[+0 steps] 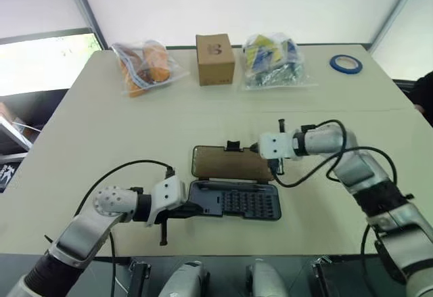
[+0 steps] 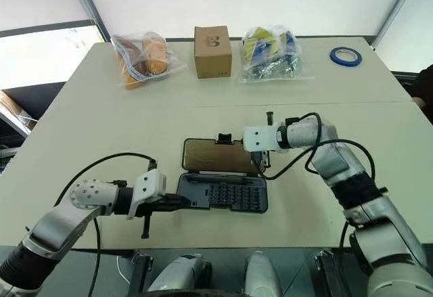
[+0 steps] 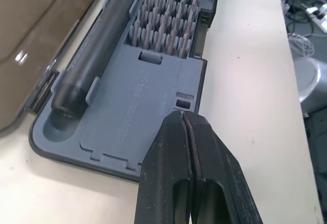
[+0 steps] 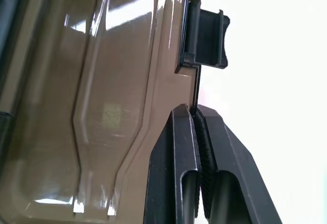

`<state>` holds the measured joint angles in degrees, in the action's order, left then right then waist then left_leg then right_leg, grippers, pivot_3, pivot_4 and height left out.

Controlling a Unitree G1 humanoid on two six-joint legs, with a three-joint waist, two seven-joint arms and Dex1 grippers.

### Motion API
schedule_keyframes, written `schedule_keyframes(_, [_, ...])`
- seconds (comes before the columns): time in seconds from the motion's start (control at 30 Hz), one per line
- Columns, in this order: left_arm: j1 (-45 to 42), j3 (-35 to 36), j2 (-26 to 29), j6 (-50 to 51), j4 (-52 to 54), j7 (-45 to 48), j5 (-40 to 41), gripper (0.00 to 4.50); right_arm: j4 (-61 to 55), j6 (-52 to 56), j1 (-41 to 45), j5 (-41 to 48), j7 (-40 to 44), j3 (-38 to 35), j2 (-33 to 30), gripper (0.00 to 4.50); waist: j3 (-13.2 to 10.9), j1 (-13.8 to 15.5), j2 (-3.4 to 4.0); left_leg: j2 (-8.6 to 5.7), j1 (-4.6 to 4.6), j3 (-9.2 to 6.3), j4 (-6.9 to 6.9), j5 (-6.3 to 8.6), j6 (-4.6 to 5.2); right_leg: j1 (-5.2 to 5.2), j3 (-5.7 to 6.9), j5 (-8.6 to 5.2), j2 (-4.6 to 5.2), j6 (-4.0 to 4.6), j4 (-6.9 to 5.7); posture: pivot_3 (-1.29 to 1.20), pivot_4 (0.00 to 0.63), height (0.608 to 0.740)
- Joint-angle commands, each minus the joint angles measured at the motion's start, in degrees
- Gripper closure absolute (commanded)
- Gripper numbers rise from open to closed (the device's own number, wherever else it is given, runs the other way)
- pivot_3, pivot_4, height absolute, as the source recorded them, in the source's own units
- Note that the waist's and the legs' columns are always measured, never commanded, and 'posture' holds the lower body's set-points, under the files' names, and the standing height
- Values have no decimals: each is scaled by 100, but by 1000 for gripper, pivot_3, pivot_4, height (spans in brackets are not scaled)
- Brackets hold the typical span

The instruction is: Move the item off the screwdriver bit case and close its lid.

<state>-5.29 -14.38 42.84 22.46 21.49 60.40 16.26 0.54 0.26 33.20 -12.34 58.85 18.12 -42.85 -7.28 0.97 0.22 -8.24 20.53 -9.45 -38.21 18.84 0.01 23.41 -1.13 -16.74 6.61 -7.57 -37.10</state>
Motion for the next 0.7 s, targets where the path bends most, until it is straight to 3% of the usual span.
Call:
schedule_keyframes(0.03, [50, -98, 48, 149, -175, 32, -69, 4500, -553, 115, -126, -188, -88, -106, -114, 4490, -1, -16, 1, 0, -1, 1, 0, 0, 0, 0, 0, 0, 0, 0, 1, 0, 150, 740])
schedule_keyframes(0.17, [26, 320, -306, 767, -29, -171, 687, 4500, -480, -148, -100, -546, -365, 27, -47, 4490, -5, -14, 1, 1, -2, 1, 3, 0, 0, 1, 0, 0, 0, 0, 0, 0, 150, 740])
schedule_keyframes(0.33, [-587, 2006, -1053, 2760, 160, -1138, 3596, 4500, -379, -355, -42, -689, -493, 53, -37, 4490, -45, -23, -32, 5, 7, -3, -2, -1, -1, 8, 1, 0, -5, 0, -4, 0, 150, 740])
schedule_keyframes(0.43, [-995, 2713, -1166, 3367, -59, -1757, 4754, 4500, -341, -404, -6, -711, -517, 31, -33, 4490, -52, -40, -37, 11, 10, -2, -2, -3, -5, 16, 1, 0, -9, 0, -9, 0, 150, 740])
schedule_keyframes(0.5, [-1253, 2964, -1230, 3310, -309, -2114, 4760, 4500, -342, -394, 19, -725, -523, 18, -21, 4490, -52, -43, -37, 11, 8, 0, 0, -3, -5, 16, 0, 0, -8, 0, -8, 0, 150, 740])
schedule_keyframes(0.57, [-1663, 2851, -1281, 2587, -902, -2492, 3775, 4500, -360, -332, 41, -732, -535, 5, 10, 4490, -53, -25, -39, 10, 7, 2, 0, -3, -5, 15, 1, 0, -9, 0, -6, 0, 150, 740])
schedule_keyframes(0.7, [-2130, 1948, -1221, 1480, -2093, -2715, 1963, 4500, -413, -194, 79, -759, -564, -2, 92, 4490, -55, -28, -41, 9, 5, 4, -2, -7, -11, 7, 7, 0, -10, 0, 4, 0, 150, 740])
